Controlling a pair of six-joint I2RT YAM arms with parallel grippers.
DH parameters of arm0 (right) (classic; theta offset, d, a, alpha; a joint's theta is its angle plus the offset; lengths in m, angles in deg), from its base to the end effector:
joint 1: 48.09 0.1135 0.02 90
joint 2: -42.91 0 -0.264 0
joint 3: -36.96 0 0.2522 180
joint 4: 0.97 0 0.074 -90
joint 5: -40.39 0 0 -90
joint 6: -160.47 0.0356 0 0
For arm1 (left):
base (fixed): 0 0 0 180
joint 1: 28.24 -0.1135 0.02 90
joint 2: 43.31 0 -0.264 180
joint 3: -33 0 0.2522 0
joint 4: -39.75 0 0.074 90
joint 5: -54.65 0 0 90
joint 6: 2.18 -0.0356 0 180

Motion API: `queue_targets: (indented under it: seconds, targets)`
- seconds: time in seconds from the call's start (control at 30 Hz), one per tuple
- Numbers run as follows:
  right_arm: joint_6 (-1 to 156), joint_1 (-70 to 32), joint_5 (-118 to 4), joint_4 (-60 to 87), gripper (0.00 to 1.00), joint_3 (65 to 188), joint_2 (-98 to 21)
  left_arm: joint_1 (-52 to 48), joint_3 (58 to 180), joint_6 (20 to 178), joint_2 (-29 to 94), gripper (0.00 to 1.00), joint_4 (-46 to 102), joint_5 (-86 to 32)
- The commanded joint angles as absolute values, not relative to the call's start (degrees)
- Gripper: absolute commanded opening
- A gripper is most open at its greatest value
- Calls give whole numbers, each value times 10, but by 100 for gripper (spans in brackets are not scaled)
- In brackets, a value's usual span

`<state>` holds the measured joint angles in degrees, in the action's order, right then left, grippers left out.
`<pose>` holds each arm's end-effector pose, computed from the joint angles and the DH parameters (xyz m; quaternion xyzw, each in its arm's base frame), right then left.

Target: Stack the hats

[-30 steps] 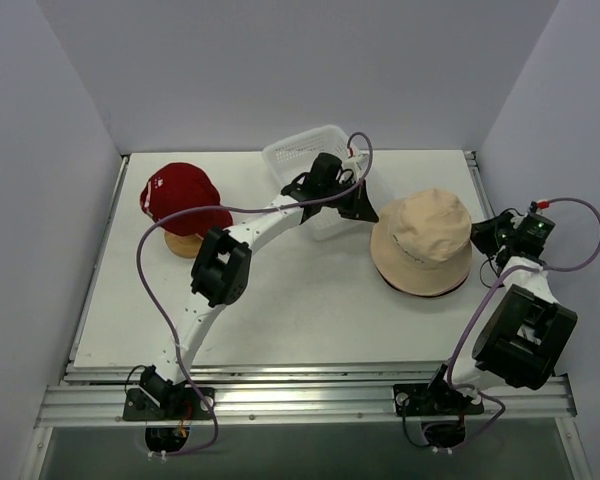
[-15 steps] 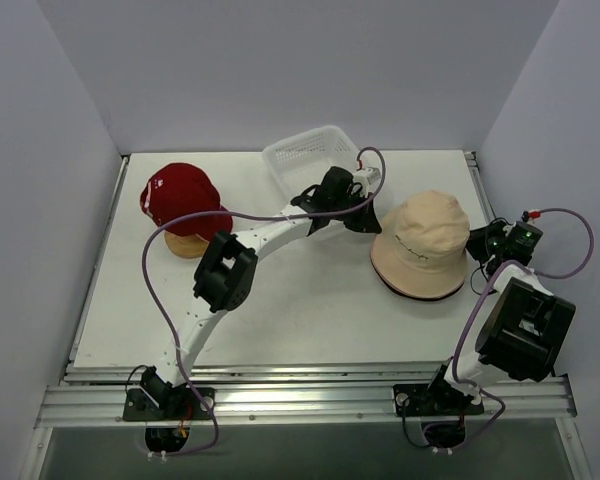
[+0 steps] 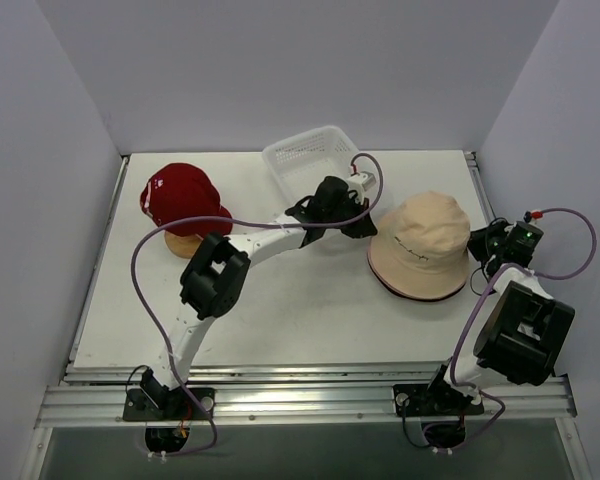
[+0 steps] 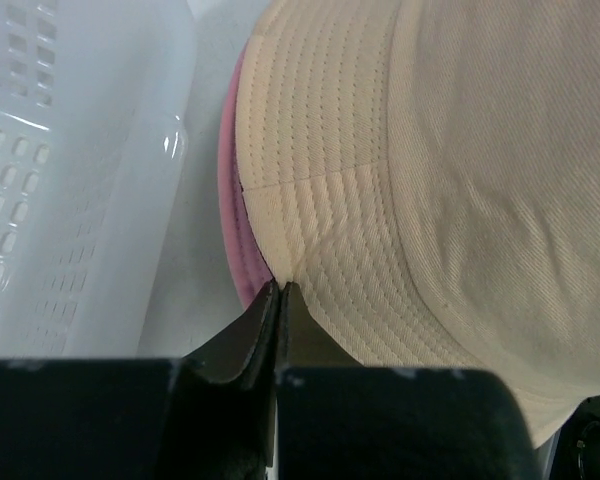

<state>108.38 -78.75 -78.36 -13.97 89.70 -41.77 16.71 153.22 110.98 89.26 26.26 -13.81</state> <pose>0.2746 -0.1429 0.2088 0.3249 0.7326 0.2372 0.5490 0.3739 -0.3917 0.2073 0.2548 0.7986 -0.4234 0.3436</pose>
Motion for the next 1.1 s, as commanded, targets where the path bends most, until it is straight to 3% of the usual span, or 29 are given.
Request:
queue_targets:
  seconds: [0.0,0.1,0.23,0.47,0.8,1.07]
  targets:
    - [1064,-797,-704,-77,9,899,-390,157,1505,1083,840,6,240,-177]
    - [1064,-801,-689,-29,21,922,-347,158,1503,1084,808,20,231,-190]
    - [1058,-815,-679,26,29,948,-303,159,1492,1081,772,38,222,-204]
    - [1052,-829,-677,73,36,952,-265,162,1488,1074,762,43,204,-194]
    - [1086,-842,-768,88,38,909,-158,232,1378,1059,685,50,323,-219]
    - [1106,-842,-813,69,38,815,-94,280,1396,1069,739,50,354,-274]
